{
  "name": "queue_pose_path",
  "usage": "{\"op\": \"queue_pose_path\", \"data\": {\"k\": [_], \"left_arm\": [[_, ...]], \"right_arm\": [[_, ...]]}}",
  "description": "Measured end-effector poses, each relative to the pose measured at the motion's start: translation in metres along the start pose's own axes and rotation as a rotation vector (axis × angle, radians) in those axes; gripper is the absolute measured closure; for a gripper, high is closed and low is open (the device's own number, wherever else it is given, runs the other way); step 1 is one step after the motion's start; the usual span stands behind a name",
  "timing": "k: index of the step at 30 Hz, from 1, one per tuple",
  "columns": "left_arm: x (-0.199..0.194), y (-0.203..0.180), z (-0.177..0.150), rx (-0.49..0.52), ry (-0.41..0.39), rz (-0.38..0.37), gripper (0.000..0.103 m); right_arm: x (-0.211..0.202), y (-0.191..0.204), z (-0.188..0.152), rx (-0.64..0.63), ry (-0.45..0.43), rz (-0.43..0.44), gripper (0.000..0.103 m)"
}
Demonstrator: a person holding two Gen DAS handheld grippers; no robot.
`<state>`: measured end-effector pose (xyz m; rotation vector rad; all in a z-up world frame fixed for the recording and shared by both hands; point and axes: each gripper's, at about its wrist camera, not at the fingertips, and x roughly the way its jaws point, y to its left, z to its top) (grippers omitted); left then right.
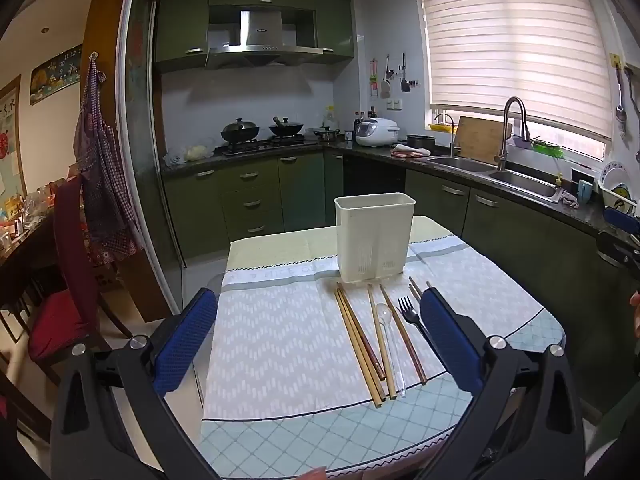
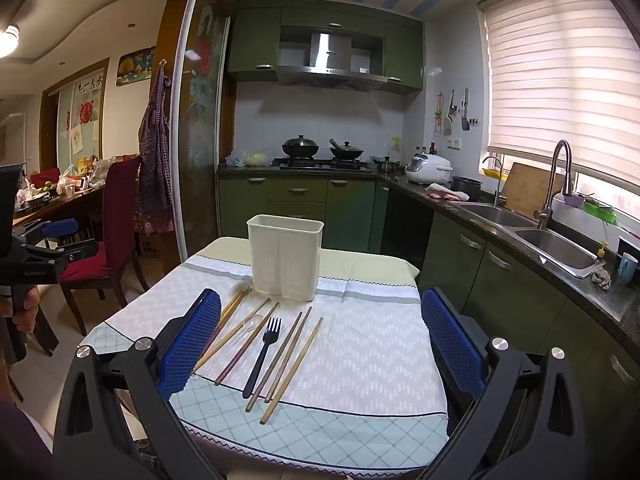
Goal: Organize utensils
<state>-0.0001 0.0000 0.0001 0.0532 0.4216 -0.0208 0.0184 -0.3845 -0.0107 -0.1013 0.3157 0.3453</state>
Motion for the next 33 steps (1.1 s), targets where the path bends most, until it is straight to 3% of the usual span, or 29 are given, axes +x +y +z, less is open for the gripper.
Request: {"op": "queue_pose_path", "data": {"k": [33], "left_arm": [[-0.0054, -0.0043, 0.0017, 0.013, 0.0, 0.005, 0.006]], "right_arm": [[0.0001, -0.0002, -0.0001, 0.007, -0.006, 0.002, 0.004]]}}
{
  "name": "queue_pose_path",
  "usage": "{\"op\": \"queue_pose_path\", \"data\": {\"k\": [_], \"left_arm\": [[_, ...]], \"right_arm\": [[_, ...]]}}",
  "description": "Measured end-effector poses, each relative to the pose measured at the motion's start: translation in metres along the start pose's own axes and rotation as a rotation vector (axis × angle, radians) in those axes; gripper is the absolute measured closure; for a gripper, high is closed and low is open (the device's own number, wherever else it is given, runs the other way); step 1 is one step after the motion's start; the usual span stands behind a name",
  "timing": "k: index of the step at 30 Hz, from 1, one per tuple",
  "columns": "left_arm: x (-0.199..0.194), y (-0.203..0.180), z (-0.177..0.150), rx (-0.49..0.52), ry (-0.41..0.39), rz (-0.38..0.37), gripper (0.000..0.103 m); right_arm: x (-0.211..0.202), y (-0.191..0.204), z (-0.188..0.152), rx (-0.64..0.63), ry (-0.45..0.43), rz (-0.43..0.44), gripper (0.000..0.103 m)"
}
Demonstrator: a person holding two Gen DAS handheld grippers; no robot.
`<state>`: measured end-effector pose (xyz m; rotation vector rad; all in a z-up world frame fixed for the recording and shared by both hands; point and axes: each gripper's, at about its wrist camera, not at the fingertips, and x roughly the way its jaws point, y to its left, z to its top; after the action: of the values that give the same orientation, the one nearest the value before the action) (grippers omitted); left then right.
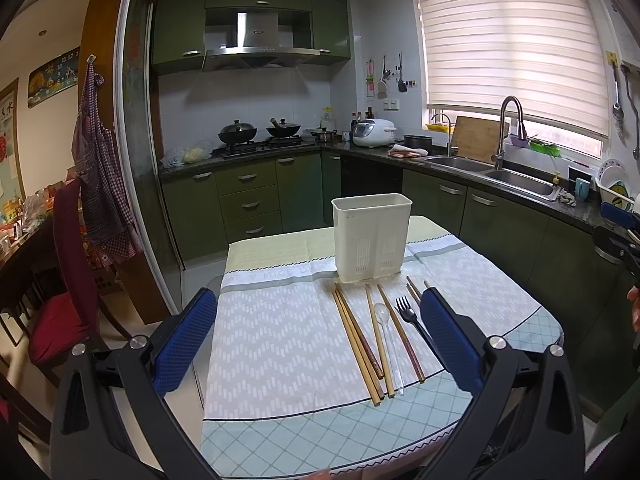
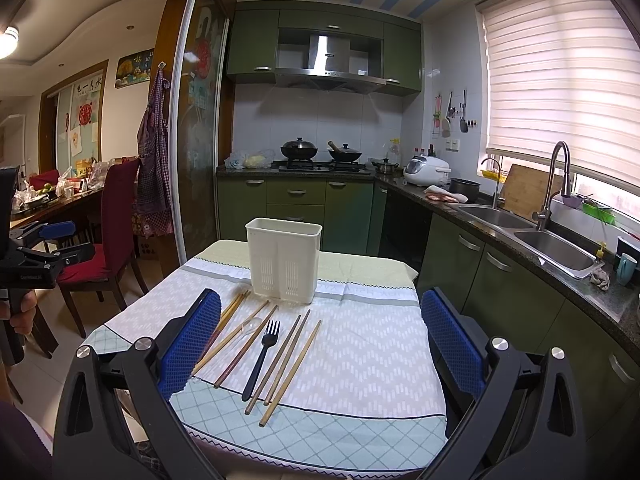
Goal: Organize utensils
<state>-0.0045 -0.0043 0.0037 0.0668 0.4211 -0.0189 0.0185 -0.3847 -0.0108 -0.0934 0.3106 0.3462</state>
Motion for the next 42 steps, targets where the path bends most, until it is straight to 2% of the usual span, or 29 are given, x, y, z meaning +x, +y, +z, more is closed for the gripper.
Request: {"op": "queue_pose_path", "data": {"k": [21, 42], "left_arm": [[0.0014, -0.0008, -0.0016, 0.0, 0.007, 0.0, 0.006], [0.0083, -0.0012, -0.0068, 0.035, 0.02, 0.042, 0.006]], "right_arm": [[0.0006, 0.0003, -0.0002, 0.001, 0.0, 0.0, 0.004], [0.0011, 0.0003, 0.0, 0.001, 0.001, -0.001, 0.004]]}}
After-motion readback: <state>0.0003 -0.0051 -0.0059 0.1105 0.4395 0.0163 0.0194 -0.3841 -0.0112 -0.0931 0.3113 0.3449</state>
